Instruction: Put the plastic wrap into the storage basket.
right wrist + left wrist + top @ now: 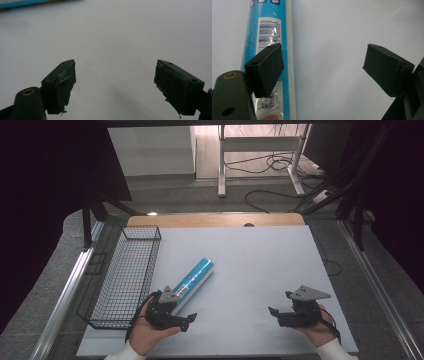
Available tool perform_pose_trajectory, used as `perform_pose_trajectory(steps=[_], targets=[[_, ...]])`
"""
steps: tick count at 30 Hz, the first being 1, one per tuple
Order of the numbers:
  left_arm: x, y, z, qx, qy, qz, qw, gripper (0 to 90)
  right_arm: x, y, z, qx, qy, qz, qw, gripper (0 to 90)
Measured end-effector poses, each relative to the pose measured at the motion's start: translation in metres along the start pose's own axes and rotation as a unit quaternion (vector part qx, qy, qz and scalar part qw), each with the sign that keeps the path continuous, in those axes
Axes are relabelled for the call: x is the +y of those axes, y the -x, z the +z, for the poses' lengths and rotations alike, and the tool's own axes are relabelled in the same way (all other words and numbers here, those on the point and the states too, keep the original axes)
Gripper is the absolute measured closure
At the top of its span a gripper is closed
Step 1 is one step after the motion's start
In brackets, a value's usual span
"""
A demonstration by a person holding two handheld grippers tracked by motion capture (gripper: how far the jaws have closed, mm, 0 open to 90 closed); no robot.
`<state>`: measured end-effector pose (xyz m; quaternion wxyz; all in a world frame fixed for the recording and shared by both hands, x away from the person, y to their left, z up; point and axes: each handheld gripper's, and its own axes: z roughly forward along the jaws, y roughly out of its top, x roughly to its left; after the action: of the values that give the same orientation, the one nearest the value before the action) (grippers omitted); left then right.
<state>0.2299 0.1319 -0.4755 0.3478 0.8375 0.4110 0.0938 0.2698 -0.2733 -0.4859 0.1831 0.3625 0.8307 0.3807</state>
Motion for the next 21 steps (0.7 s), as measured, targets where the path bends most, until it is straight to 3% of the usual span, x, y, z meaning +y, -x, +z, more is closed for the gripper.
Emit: perform_pose_trajectory(steps=[13, 21], targets=[[0.01, 0.01, -0.012, -0.01, 0.008, 0.009, 0.9999, 17.5, 0.002, 0.001, -0.003, -0.001, 0.004, -0.001, 1.0, 17.9], [0.038, -0.006, -0.024, 0.0, -0.002, 0.007, 1.0, 17.7, 0.001, 0.001, -0.002, -0.003, -0.001, -0.003, 1.0, 17.9]])
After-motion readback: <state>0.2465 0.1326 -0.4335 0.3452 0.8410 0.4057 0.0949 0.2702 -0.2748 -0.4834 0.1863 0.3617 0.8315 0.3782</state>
